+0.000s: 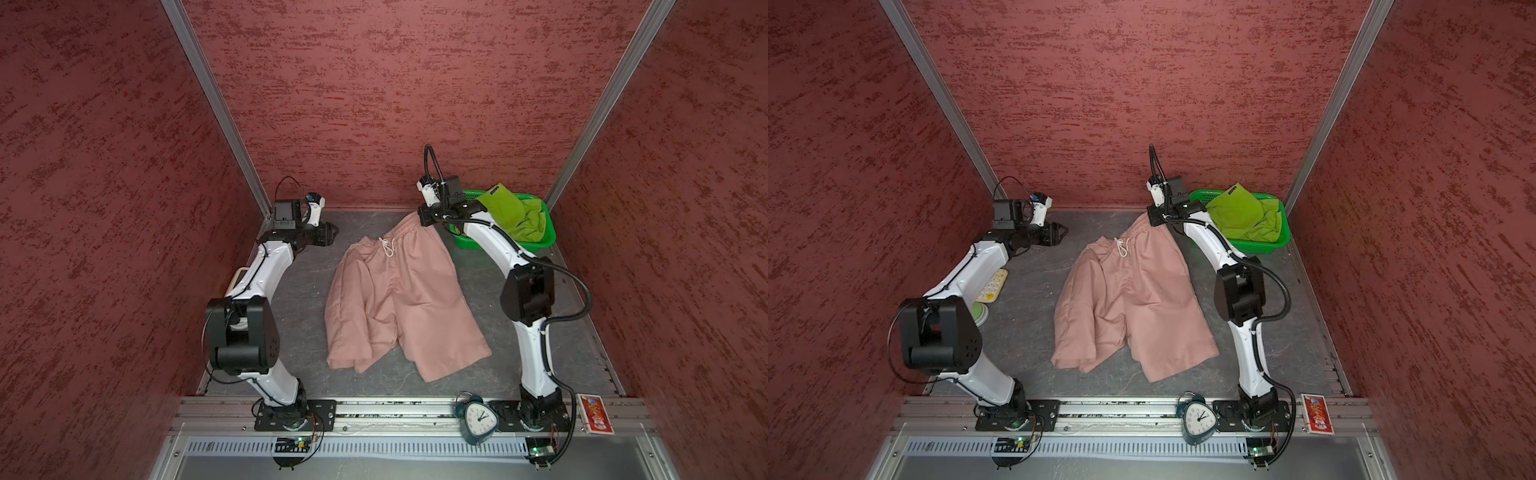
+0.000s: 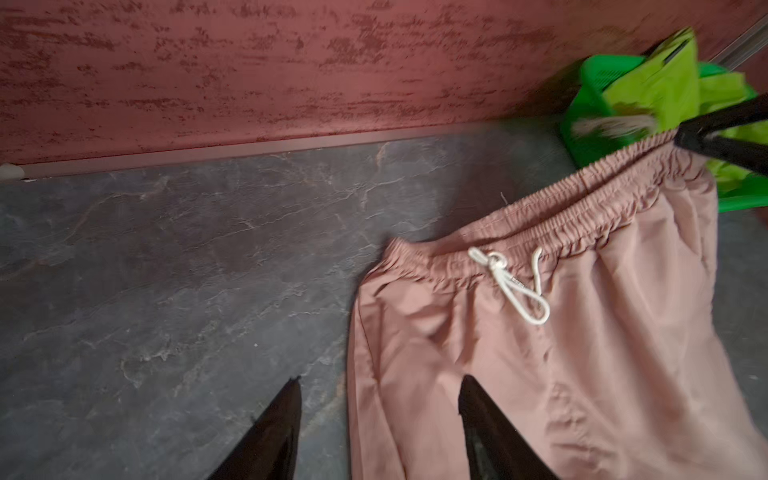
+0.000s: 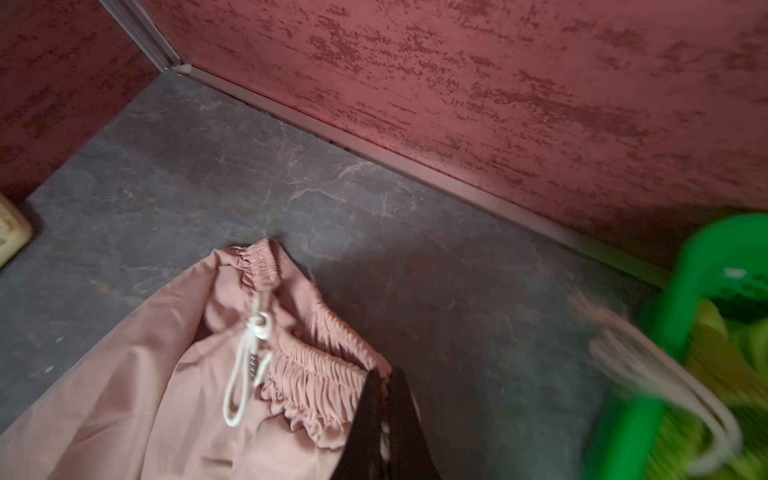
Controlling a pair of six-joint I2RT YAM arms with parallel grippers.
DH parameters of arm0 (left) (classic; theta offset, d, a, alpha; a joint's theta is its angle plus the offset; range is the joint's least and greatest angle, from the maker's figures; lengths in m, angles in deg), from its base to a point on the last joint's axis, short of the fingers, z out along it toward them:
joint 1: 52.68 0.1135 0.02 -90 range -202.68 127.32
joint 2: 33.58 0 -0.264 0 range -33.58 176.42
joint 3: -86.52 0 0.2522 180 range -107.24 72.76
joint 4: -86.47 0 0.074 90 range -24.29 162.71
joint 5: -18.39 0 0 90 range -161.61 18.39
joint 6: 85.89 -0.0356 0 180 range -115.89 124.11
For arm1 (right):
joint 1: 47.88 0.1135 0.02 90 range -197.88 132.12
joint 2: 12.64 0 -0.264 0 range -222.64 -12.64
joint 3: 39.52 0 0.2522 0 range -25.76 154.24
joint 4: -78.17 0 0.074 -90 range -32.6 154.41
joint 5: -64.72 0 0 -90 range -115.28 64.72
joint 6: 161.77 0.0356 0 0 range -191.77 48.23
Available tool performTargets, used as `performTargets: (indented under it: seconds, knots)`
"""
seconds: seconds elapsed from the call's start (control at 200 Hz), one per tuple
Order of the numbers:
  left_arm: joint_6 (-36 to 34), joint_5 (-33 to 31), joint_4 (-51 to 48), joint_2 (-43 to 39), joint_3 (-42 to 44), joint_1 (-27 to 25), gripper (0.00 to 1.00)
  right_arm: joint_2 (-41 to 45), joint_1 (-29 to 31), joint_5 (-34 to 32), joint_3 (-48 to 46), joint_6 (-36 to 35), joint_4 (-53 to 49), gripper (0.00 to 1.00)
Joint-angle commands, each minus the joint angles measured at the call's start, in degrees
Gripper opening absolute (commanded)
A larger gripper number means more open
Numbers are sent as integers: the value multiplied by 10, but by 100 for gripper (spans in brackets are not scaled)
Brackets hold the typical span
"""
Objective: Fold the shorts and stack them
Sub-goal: 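Lay the shorts flat on the table and open both grippers, then move both grippers to the waistband corners of the flattened shorts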
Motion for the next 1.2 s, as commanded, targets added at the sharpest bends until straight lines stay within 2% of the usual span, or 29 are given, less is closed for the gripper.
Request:
performTargets:
  seconds: [0.0,0.07,0.15,0.17,0.175,0.195,0.21,0.255,0.306,0.386,0.491,0.701,0.842,0.902,1.072,1.132,1.197]
  knots:
    - [-5,10,39,59,-55,26,67,-91,-11,7,150,-29,-9,0]
    - [9,30,16,90,-93,33,81,-149,-12,13,226,-42,-20,0]
    - [9,82,3,97,-110,18,92,-163,-13,0,230,-47,-8,0]
    - [7,87,8,94,-107,11,100,-162,-14,-4,223,-47,-4,6]
    - [5,88,9,92,-106,8,100,-161,-14,-5,221,-46,-2,12]
    - [1,91,14,89,-102,0,99,-159,-16,-7,216,-45,0,19]
    - [-3,93,17,86,-98,-7,99,-155,-17,-10,208,-42,2,32]
    - [-15,84,27,82,-93,-30,99,-142,-19,-11,191,-35,3,47]
    - [-26,66,27,87,-99,-52,99,-122,-19,-7,167,-32,6,58]
    - [-39,53,11,118,-135,-83,99,-69,-19,15,107,-24,22,66]
    - [-32,55,-9,181,-201,-101,99,10,-18,48,25,6,42,70]
    - [-22,101,-76,319,-335,-121,99,216,-3,57,-262,66,139,75]
    - [7,108,-86,358,-352,-125,99,331,9,79,-453,123,213,77]
    - [22,111,-92,363,-352,-122,99,362,17,64,-513,135,222,77]
    - [69,38,-200,371,-385,-118,99,400,32,34,-606,165,195,78]
    - [90,18,-223,366,-376,-113,99,404,35,24,-630,186,194,78]
    - [109,28,-217,353,-344,-102,99,405,35,9,-652,213,198,78]
